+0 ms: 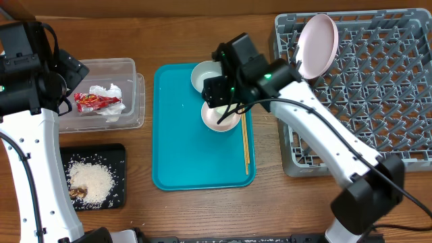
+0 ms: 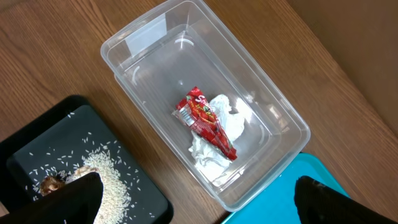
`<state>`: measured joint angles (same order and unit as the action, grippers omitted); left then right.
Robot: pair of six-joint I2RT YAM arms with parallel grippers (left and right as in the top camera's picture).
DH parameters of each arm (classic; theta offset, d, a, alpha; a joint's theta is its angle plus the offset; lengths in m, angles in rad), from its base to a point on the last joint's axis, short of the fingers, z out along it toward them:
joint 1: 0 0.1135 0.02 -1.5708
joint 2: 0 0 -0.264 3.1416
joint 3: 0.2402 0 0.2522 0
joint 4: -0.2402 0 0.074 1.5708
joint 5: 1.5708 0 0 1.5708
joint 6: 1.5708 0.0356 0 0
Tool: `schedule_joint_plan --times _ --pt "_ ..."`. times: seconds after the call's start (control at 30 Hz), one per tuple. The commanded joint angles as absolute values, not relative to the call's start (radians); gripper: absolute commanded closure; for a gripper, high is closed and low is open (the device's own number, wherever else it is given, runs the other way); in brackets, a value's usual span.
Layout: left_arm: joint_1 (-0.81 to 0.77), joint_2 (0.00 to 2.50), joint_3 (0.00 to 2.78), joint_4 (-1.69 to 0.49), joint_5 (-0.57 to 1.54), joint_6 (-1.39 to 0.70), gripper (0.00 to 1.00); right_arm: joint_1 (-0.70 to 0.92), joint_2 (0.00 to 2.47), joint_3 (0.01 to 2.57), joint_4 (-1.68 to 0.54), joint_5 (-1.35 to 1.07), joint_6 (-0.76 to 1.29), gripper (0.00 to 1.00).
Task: Sort waste into correct bins and load items into the dishwasher
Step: 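Move the right gripper to the white bowl on the pink plate and grasp it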
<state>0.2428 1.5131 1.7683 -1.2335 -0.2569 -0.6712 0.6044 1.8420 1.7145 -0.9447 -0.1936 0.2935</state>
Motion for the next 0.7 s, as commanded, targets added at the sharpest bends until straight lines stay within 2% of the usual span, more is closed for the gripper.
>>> schedule_joint_plan --times 0.0,0.1,0.27,0.5,0.67 --pt "0.242 1.516 1.776 -1.23 -0.253 -0.662 0.0 0.629 1.869 1.729 -0.909 -0.06 0.326 0.3" --pt "0.242 1.517 1.776 -1.23 -0.253 -0.662 0.0 0.636 1.896 1.729 -0.902 -0.007 0.349 0.3" --pt "0.242 1.516 1.776 -1.23 -0.253 -0.662 0.0 0.636 1.96 1.727 -0.906 -0.008 0.394 0.38" --pt "0.242 1.516 1.776 -1.23 -0.253 -0.662 0.0 0.637 2.057 1.727 -0.907 -0.036 0.398 0.39" --pt "0.242 1.516 1.776 -1.23 -0.253 -0.662 0.0 0.643 2.072 1.727 -0.906 -0.036 0.398 0.48"
